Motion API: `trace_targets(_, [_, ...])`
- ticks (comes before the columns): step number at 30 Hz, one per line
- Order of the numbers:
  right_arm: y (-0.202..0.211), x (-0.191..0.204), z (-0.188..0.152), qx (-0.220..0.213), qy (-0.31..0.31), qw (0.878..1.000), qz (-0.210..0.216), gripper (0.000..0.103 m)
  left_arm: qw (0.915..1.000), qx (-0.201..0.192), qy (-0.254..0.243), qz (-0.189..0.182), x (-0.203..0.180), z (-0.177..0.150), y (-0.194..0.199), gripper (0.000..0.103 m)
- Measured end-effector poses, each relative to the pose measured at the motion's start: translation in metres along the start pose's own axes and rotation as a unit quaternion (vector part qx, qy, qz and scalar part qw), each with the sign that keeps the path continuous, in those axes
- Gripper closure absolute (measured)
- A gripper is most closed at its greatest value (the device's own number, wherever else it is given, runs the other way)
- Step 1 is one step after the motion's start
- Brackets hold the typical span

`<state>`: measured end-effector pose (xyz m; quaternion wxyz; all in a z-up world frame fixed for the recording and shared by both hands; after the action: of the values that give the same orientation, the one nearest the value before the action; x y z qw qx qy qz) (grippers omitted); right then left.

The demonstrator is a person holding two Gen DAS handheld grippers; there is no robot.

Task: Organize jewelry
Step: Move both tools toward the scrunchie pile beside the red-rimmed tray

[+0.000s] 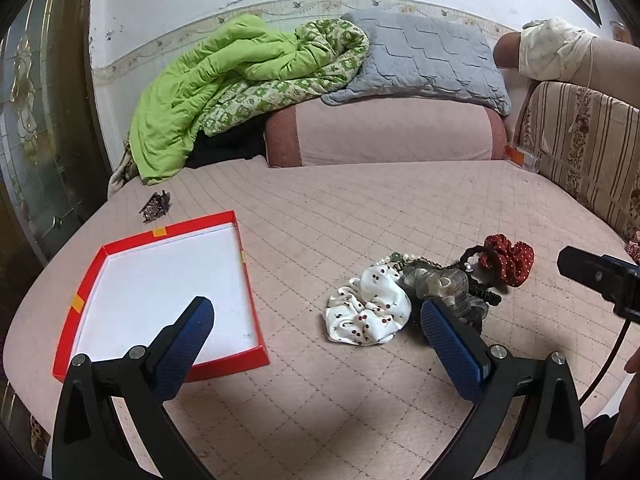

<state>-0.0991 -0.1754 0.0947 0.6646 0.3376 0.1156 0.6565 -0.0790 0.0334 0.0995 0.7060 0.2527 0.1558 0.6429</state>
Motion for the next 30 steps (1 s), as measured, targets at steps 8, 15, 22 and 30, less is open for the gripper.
trace_targets(8, [-0.0007, 0.0067, -0.0021, 0.0, 0.011, 1.0, 0.0, 0.0, 0.9998, -0.005, 0.019, 0.005, 0.01, 0.0017, 0.0035, 0.0])
trace_targets(15, [-0.0012, 0.0069, -0.003, 0.001, 0.012, 1.0, 0.001, 0.0, 0.9998, -0.006, 0.016, 0.01, 0.0098, 0.001, 0.0009, 0.0])
trace_targets(22, [-0.0014, 0.0047, -0.003, 0.004, 0.009, 1.0, 0.0, 0.0, 0.9999, -0.005, 0.012, 0.011, 0.0073, -0.0003, -0.0021, 0.0])
trace_targets(30, [-0.002, 0.0034, -0.0028, 0.005, 0.009, 1.0, 0.001, 0.0, 0.9999, -0.002, 0.008, 0.014, 0.0055, -0.003, -0.0049, 0.0])
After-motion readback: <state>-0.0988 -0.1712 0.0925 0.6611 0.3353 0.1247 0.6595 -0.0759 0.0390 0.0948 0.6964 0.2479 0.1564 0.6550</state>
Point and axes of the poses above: each gripper's, at about its wrist camera, not at the fingertips, and y roughly against the way its jaws point, x to its left, z to its top, the point moved 1 cm from there along -y, roughly the way its jaws point, and after that the axes turned 3 degrees about z, right-handed, at the moved point
